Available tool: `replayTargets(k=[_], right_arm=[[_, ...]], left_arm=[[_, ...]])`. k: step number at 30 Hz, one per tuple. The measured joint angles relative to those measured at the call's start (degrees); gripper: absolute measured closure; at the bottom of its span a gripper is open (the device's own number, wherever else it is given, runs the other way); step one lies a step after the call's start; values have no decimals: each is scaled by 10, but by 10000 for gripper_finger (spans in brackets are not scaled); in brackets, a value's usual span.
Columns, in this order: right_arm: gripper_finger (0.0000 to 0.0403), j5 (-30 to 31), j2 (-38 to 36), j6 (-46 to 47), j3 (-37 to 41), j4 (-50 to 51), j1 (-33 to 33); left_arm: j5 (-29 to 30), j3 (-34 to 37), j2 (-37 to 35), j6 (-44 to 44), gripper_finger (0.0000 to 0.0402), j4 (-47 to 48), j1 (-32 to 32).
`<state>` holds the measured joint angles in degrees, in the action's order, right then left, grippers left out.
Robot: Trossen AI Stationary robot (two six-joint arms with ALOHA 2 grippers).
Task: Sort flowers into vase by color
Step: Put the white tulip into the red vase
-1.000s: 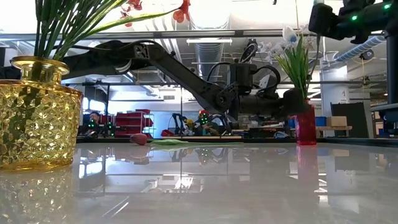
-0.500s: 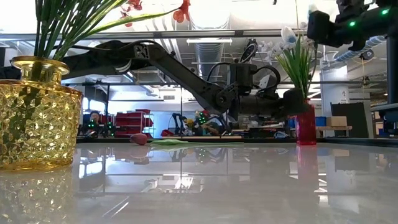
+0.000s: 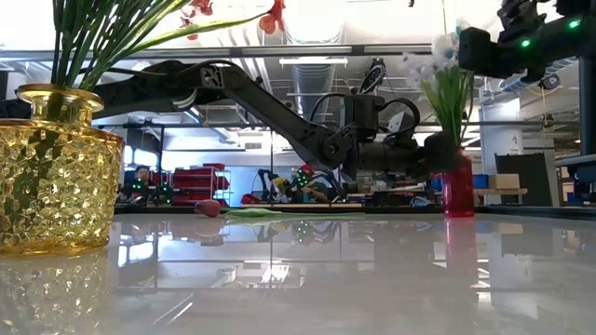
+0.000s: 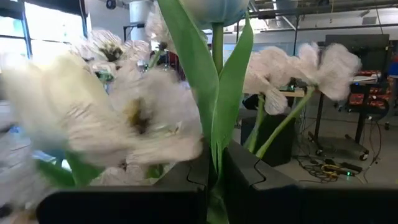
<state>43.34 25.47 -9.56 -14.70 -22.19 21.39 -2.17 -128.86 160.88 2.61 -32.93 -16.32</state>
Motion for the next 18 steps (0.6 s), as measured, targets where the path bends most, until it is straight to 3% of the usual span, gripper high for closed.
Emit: replayTargets(k=[11,18], right_arm=[[381,2,3,0,0,-6,0],[334,3,2,12,0,-4,0]], left_arm=[[0,0,0,0,106,0,0],[0,0,0,0,106,0,0]])
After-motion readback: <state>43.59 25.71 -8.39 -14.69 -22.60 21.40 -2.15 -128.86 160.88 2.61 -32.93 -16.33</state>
